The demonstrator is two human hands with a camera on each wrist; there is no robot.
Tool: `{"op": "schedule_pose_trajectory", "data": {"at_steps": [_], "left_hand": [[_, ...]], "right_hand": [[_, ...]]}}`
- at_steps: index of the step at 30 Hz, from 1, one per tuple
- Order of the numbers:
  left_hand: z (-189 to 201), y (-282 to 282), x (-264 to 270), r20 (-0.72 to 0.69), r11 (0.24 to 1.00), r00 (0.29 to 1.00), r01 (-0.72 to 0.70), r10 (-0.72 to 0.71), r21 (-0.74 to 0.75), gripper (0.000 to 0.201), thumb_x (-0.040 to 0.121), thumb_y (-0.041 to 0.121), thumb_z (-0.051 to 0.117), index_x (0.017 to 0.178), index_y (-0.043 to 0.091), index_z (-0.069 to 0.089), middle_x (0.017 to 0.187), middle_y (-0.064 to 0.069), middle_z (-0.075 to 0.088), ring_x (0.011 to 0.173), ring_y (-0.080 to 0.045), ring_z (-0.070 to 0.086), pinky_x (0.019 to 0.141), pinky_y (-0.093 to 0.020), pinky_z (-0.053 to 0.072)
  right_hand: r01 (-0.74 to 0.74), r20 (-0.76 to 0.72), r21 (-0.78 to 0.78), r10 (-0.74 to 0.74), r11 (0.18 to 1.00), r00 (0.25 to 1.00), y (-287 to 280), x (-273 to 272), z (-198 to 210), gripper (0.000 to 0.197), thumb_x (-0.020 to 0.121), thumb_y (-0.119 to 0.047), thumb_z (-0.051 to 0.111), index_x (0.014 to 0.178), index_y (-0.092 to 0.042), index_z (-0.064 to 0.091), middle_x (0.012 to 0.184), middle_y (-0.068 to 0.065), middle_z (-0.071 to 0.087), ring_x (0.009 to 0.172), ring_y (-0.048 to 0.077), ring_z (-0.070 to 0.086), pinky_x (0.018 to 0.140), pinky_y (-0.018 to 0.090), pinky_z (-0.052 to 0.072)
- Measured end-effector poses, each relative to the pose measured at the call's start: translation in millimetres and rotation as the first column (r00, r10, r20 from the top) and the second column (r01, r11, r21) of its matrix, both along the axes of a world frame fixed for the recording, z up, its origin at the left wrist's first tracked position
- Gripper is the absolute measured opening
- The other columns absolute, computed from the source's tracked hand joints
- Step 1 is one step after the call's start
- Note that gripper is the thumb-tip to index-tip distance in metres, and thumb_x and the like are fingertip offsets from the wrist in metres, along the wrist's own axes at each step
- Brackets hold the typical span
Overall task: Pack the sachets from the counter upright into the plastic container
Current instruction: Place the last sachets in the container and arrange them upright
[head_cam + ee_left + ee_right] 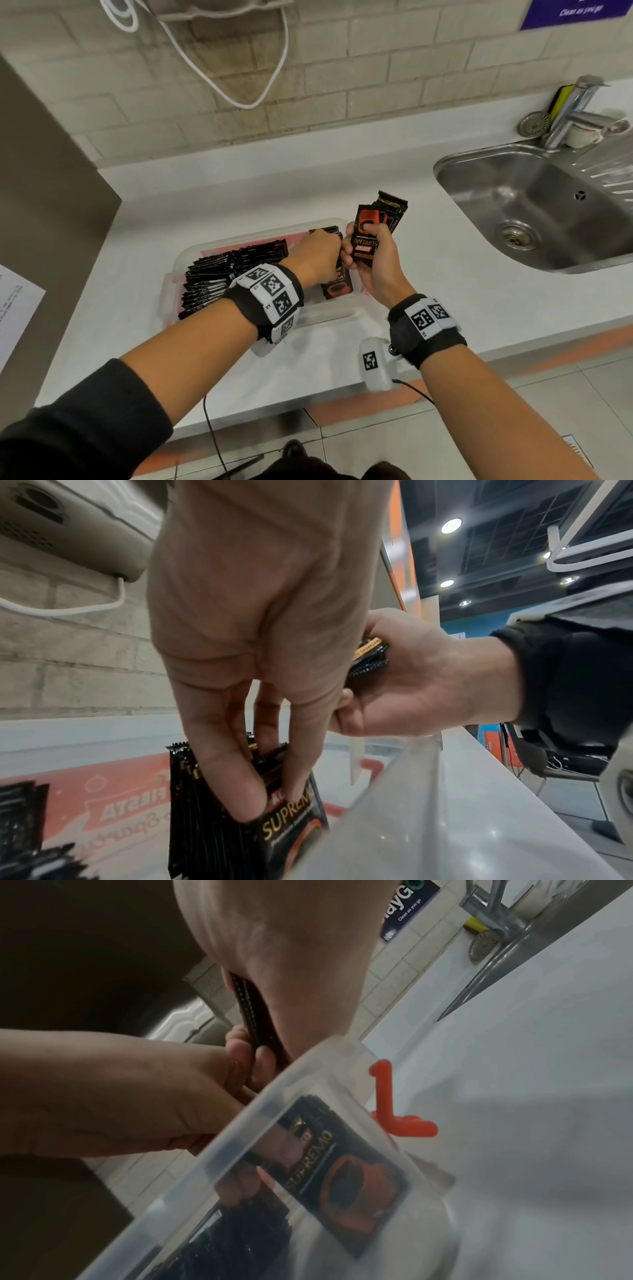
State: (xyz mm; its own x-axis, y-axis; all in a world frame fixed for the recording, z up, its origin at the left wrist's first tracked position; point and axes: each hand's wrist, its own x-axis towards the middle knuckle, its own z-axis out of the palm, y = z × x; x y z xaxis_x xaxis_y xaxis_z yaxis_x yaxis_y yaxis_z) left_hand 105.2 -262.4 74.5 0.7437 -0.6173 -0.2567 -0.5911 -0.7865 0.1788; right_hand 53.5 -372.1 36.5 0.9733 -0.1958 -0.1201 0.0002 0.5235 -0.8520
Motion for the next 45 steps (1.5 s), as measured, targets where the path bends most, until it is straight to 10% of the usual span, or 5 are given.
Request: {"op": "schedule_pose_trajectory", "data": {"at_steps": [11, 25, 33, 45], "left_hand": [[2.8, 4.4, 1.7, -0.096, 0.995, 0.995, -0.010, 0.001, -0.097, 0.030, 0.086, 0.003, 0.068, 0.069, 0.020, 0.049, 0.093, -0.005, 0.073, 0.094, -0.021, 0.068, 0.092, -0.040, 0.053], [19.7, 18.3, 12.3, 0.026, 0.986, 0.991, -0.131, 0.134, -0.107, 0.007, 0.090, 0.018, 0.062, 0.086, 0.019, 0.057, 0.093, -0.001, 0.062, 0.088, -0.024, 0.062, 0.072, -0.035, 0.051], [47.5, 30.1, 19.2, -0.281, 0.784, 0.956, -0.237, 0.083, -0.574, 0.025, 0.098, 0.017, 0.057, 0.122, 0.021, 0.060, 0.101, 0.001, 0.066, 0.079, -0.011, 0.070, 0.076, -0.028, 0.055], [41.4, 38.8, 28.1, -0.351, 0.620, 0.920, -0.379, 0.174, -0.687, 0.017, 0.088, 0.011, 0.075, 0.102, 0.015, 0.066, 0.085, -0.001, 0.054, 0.074, -0.021, 0.063, 0.072, -0.045, 0.062]], "right_hand": [[0.009, 0.014, -0.016, -0.009, 1.000, 1.000, 0.9, 0.3, -2.8, 0.033, 0.101, -0.019, 0.033, 0.088, -0.004, 0.060, 0.062, 0.010, 0.057, 0.050, 0.022, 0.053, 0.049, 0.029, 0.038], [-0.049, 0.046, -0.042, 0.051, 0.998, 0.998, -0.2, -0.1, -6.0, 0.032, 0.087, -0.028, 0.045, 0.087, -0.002, 0.065, 0.068, 0.016, 0.064, 0.056, 0.026, 0.060, 0.049, 0.028, 0.046], [-0.108, 0.022, -0.031, 0.108, 0.994, 0.994, -1.5, 1.7, -4.7, 0.031, 0.090, -0.021, 0.054, 0.103, 0.005, 0.066, 0.081, 0.020, 0.070, 0.063, 0.031, 0.069, 0.054, 0.032, 0.057], [-0.071, 0.072, -0.081, 0.077, 0.994, 0.994, 1.1, -1.0, -2.9, 0.035, 0.083, -0.028, 0.077, 0.112, -0.012, 0.069, 0.105, 0.021, 0.074, 0.084, 0.035, 0.074, 0.064, 0.033, 0.062]]}}
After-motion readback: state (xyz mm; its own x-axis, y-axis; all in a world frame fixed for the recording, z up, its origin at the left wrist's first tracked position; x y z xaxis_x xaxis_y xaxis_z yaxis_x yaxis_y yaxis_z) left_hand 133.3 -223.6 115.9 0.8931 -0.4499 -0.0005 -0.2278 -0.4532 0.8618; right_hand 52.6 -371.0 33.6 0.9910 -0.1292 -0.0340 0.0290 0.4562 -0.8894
